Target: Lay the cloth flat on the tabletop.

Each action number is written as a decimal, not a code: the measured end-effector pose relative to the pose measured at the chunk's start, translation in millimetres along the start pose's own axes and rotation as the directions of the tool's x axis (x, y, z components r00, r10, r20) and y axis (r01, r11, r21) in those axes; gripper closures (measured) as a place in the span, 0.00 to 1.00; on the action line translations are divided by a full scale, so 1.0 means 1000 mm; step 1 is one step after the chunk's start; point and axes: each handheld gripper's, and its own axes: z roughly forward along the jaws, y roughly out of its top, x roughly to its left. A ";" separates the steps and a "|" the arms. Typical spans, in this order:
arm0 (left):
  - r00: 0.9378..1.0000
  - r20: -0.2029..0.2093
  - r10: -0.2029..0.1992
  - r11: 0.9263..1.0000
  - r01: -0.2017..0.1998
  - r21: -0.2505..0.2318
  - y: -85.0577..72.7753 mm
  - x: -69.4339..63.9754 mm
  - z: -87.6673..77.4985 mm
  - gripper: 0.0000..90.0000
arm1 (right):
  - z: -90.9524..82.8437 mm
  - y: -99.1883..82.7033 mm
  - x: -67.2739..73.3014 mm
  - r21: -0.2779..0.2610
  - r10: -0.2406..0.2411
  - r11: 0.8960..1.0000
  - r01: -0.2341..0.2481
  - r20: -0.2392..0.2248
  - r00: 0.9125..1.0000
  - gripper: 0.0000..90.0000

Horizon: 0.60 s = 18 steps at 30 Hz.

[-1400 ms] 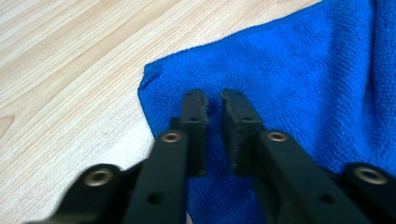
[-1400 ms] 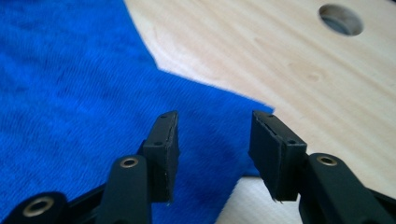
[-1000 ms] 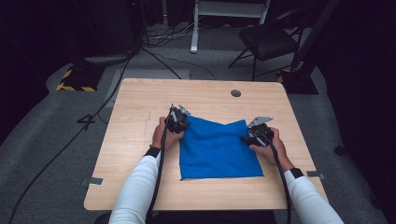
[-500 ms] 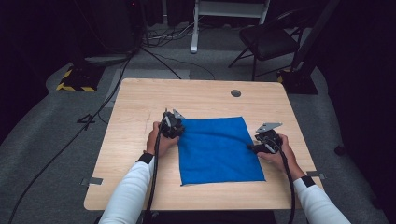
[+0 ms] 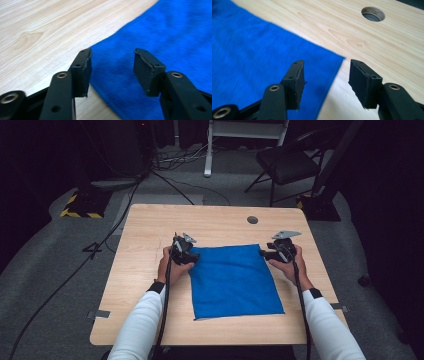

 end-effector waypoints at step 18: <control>0.998 0.056 0.040 0.999 -0.040 -0.007 0.002 0.004 0.006 0.91 | 0.045 0.006 -0.013 0.103 0.055 0.993 -0.056 0.013 0.998 0.69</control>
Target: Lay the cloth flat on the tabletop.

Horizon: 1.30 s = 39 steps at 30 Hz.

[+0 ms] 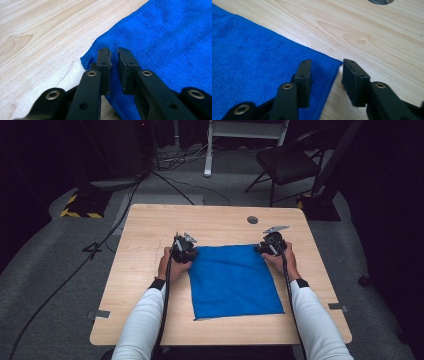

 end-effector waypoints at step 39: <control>0.990 -0.134 0.035 0.993 -0.050 -0.111 0.050 0.008 -0.018 0.95 | -0.051 0.020 -0.009 -0.211 -0.057 0.975 0.068 0.059 0.997 0.99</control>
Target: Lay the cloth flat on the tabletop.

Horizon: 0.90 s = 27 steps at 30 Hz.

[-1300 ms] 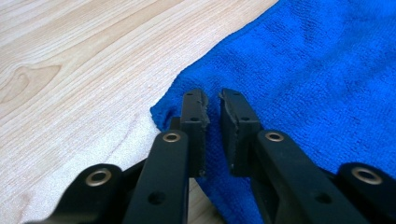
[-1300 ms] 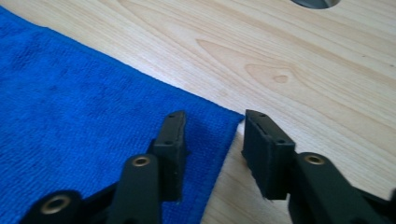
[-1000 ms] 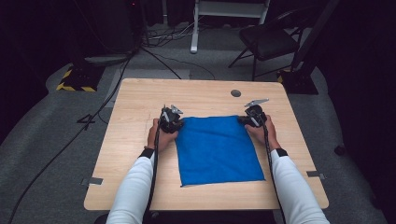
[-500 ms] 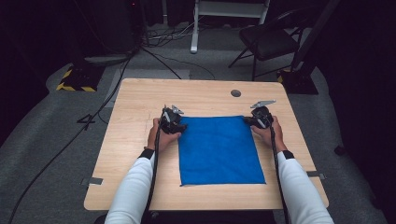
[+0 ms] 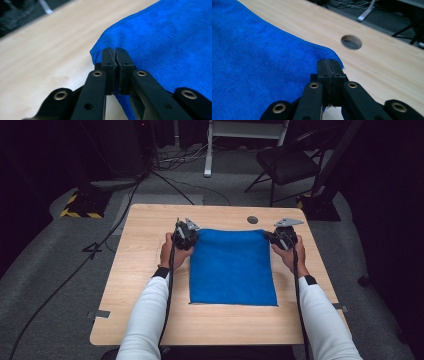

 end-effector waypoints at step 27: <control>0.974 0.195 0.112 0.986 -0.133 0.103 -0.075 -0.045 -0.048 0.22 | -0.036 -0.059 0.031 0.097 -0.071 0.991 0.087 -0.163 0.984 0.49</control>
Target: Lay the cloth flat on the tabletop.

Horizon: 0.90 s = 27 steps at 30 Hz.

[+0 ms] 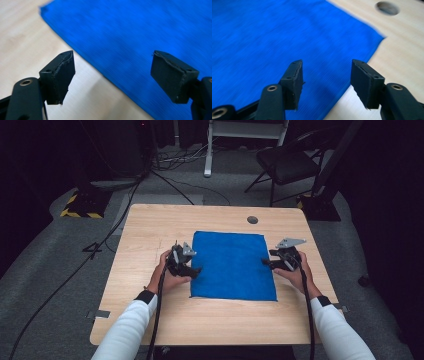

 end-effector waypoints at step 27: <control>0.993 0.110 0.044 0.999 -0.044 -0.009 -0.053 -0.038 -0.034 0.18 | -0.061 -0.075 0.037 0.075 -0.047 0.996 0.050 -0.040 0.998 0.38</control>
